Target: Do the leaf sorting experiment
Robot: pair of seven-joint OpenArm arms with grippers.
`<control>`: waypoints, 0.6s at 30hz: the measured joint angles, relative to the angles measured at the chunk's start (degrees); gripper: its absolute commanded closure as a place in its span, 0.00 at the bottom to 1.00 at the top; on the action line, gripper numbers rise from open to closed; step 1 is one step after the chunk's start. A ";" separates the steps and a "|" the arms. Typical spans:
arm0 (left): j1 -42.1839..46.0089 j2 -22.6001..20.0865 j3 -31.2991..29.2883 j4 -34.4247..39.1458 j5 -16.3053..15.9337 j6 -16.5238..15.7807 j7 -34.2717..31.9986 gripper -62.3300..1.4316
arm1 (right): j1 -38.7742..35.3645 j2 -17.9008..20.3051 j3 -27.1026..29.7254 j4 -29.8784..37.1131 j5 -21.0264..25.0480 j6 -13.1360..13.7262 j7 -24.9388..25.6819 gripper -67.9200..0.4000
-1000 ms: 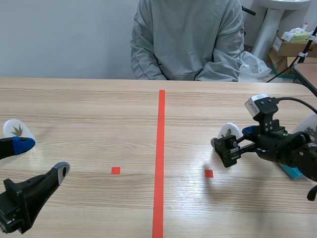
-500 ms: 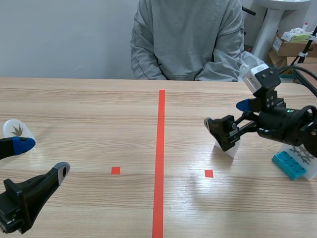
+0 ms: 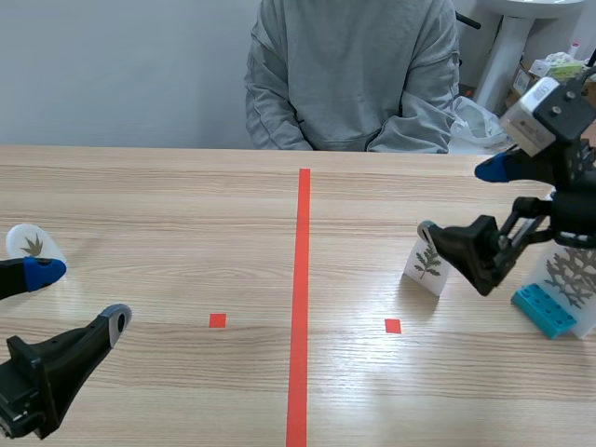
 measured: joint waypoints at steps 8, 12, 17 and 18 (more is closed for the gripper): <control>0.00 0.00 0.00 0.00 0.00 0.00 0.00 0.08 | -10.01 3.21 2.64 5.95 5.62 0.90 -0.09 0.02; 0.00 0.00 0.00 0.00 0.00 0.00 0.00 0.08 | -13.79 3.48 3.61 6.49 7.13 0.76 -0.22 0.02; 0.00 0.00 0.00 0.00 0.00 0.00 0.00 0.08 | -17.05 4.11 3.61 6.54 10.40 0.76 -0.22 0.02; 0.00 -0.02 0.00 0.00 0.00 0.00 0.00 0.08 | -17.42 4.24 3.61 6.54 10.45 0.76 -0.22 0.02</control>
